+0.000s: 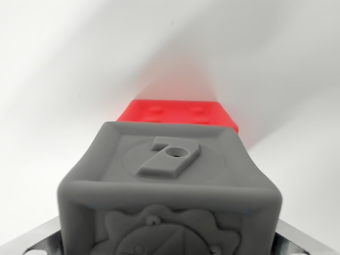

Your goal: Destack cube

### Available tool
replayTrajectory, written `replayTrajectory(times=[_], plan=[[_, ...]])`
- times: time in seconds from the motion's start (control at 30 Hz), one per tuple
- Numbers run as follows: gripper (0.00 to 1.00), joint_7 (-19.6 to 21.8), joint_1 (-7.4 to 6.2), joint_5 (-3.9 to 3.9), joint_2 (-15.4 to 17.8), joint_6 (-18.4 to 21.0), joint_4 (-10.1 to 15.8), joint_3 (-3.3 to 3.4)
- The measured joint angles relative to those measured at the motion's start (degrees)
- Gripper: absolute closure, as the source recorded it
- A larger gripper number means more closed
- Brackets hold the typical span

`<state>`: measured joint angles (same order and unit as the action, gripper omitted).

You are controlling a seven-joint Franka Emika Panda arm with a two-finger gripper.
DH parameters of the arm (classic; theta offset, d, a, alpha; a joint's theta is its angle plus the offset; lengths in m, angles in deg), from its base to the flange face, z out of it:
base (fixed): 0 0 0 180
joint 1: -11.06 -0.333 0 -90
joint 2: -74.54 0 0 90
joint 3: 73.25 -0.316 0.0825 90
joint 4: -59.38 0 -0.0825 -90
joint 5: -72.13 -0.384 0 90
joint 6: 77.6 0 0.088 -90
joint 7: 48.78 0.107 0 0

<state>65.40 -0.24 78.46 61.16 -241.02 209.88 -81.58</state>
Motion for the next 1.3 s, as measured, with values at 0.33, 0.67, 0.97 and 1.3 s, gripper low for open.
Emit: replayTrajectory(times=[0.33,0.67,0.97,1.3], plan=[[1.00,-0.1,0.03,-0.14,0.4,0.3,0.0,-0.07],[1.00,-0.8,0.19,-1.13,2.4,1.8,0.3,-0.48],[1.00,-1.9,0.26,-2.75,5.4,4.4,0.6,-0.90],[1.00,-3.2,0.24,-4.59,9.2,7.8,0.8,-1.17]])
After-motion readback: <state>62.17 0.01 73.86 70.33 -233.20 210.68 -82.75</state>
